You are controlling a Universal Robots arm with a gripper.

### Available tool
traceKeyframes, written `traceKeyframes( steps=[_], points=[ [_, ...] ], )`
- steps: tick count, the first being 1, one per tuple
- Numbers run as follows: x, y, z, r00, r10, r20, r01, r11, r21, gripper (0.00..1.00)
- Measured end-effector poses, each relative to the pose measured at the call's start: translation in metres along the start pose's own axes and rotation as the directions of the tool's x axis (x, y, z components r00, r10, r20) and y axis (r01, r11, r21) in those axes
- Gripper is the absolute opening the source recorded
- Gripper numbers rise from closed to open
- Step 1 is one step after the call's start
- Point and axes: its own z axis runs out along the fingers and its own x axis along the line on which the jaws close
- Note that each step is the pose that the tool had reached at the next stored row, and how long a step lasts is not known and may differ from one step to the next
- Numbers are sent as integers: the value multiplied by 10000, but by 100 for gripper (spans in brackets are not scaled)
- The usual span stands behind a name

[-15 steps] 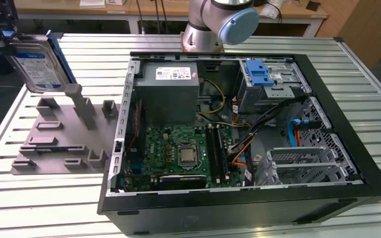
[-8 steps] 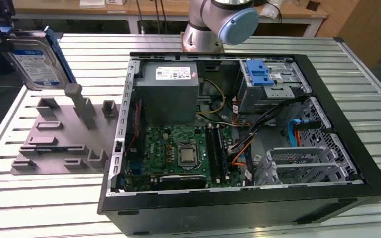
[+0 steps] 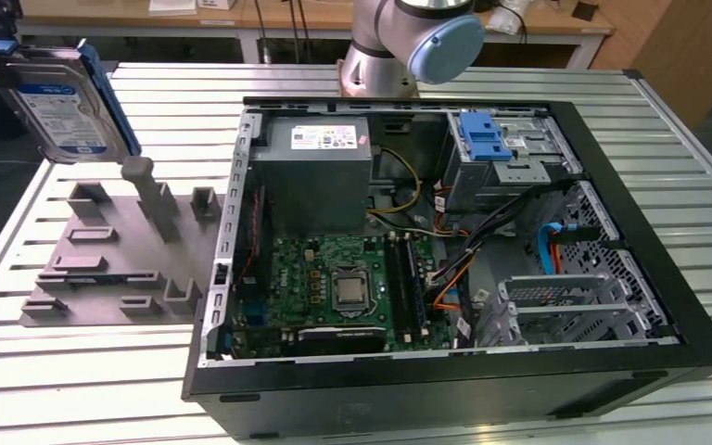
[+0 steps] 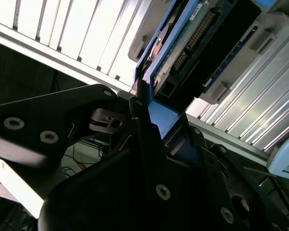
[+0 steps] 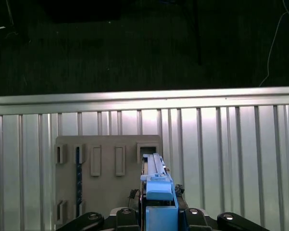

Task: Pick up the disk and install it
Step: 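Pick up the disk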

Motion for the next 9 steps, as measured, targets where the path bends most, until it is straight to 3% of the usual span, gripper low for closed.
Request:
traceKeyframes(
  steps=[9],
  points=[
    [-2,2,-77,10000,0,0,0,10000,-1,36]
  ],
)
